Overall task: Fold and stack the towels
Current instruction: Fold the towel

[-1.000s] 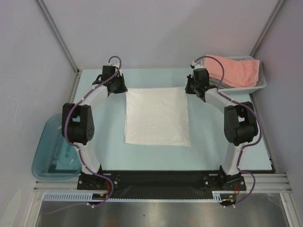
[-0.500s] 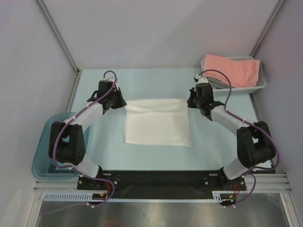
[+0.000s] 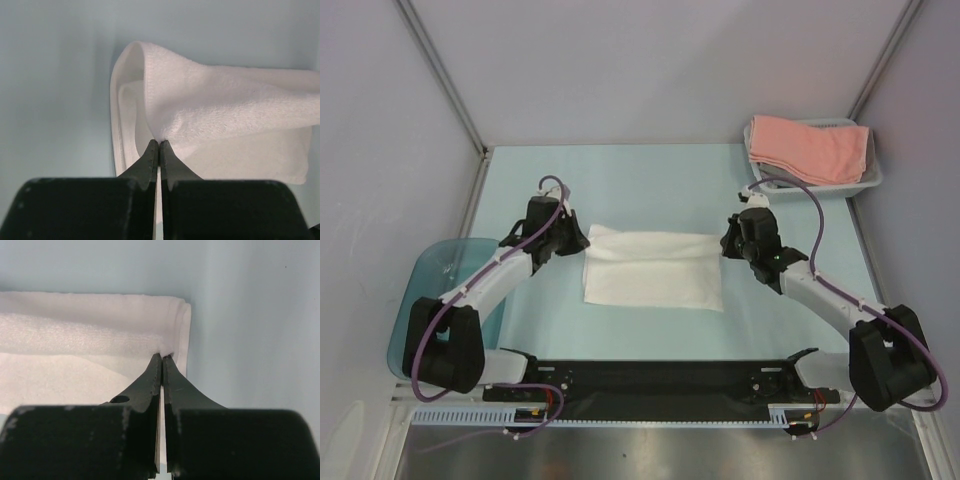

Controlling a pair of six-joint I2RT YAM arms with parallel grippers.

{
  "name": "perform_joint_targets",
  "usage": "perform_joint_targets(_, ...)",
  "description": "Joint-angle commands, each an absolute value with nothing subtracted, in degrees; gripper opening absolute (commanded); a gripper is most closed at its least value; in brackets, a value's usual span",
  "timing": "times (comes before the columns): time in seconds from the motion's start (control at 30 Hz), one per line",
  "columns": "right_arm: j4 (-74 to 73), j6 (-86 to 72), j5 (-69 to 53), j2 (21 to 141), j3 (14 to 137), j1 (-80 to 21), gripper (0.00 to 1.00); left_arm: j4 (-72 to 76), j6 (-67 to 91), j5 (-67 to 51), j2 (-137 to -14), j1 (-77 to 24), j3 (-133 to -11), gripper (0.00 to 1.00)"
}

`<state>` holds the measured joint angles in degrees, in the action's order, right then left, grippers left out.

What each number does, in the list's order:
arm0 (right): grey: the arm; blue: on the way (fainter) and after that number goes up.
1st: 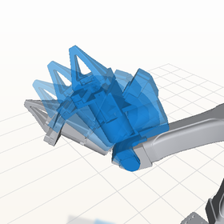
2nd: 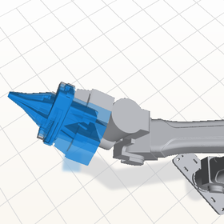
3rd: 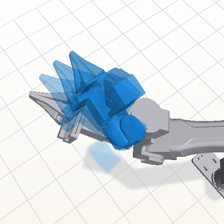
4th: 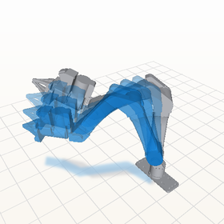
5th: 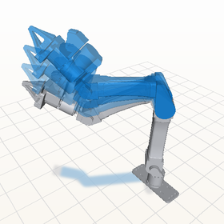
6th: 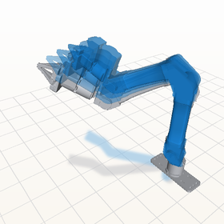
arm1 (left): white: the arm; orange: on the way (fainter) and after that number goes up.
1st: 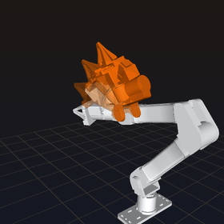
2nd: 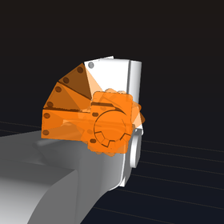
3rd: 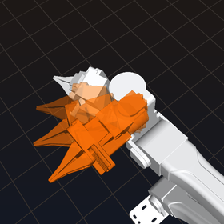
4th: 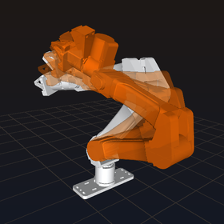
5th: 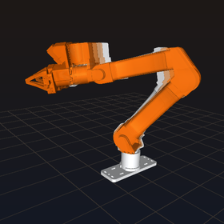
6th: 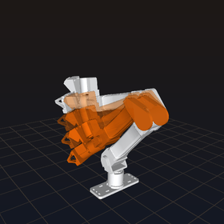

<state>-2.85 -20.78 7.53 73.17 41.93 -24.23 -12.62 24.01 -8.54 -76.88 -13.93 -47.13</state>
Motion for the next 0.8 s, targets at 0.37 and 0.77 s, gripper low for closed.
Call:
perform_joint_targets(0.37,-5.36,-26.80,12.65,60.91,33.40,-29.35,0.00,-14.06,28.39,-5.27,-64.26,-16.35,-38.06,0.00)
perform_joint_targets(0.77,-7.82,-30.67,16.17,56.16,28.92,-34.63,0.00,-14.42,29.44,-5.80,-59.15,-16.70,-31.56,0.00)
